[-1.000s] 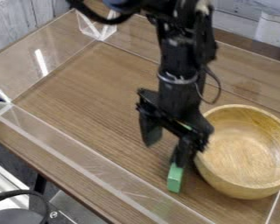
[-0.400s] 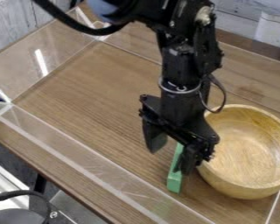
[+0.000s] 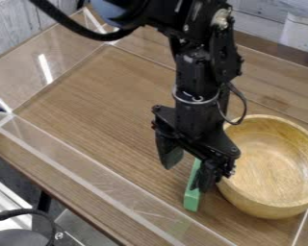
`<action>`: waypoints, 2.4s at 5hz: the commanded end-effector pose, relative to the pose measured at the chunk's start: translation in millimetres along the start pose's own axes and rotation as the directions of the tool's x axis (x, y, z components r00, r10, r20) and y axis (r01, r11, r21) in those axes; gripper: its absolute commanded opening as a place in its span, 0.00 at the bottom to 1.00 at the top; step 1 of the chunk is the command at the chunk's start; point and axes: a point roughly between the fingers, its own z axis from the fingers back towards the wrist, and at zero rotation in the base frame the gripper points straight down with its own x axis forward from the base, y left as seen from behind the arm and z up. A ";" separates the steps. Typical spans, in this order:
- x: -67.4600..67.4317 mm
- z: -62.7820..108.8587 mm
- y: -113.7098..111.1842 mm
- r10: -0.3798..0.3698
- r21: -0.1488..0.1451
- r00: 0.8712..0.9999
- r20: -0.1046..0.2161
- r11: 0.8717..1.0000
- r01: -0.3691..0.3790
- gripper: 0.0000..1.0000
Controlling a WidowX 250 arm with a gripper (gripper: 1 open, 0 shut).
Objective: Put the green block in the brown bowl
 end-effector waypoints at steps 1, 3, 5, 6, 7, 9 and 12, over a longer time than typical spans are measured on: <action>5.8 8.4 1.3 0.014 -0.008 0.999 0.047 1.000 -0.014 1.00; 5.5 6.2 3.1 0.032 -0.014 0.999 0.042 0.999 -0.031 1.00; 8.1 -1.3 2.2 0.034 -0.018 0.999 0.030 0.999 -0.034 1.00; 11.8 -7.9 -0.1 0.029 -0.019 0.999 0.024 0.999 -0.029 1.00; 16.0 -14.2 -3.3 0.021 -0.019 1.000 0.019 1.000 -0.020 1.00; 22.9 -25.7 -5.9 0.013 -0.017 1.000 0.004 1.000 -0.013 0.00; 25.3 -34.3 -16.2 -0.023 -0.022 1.000 -0.012 0.999 0.023 0.00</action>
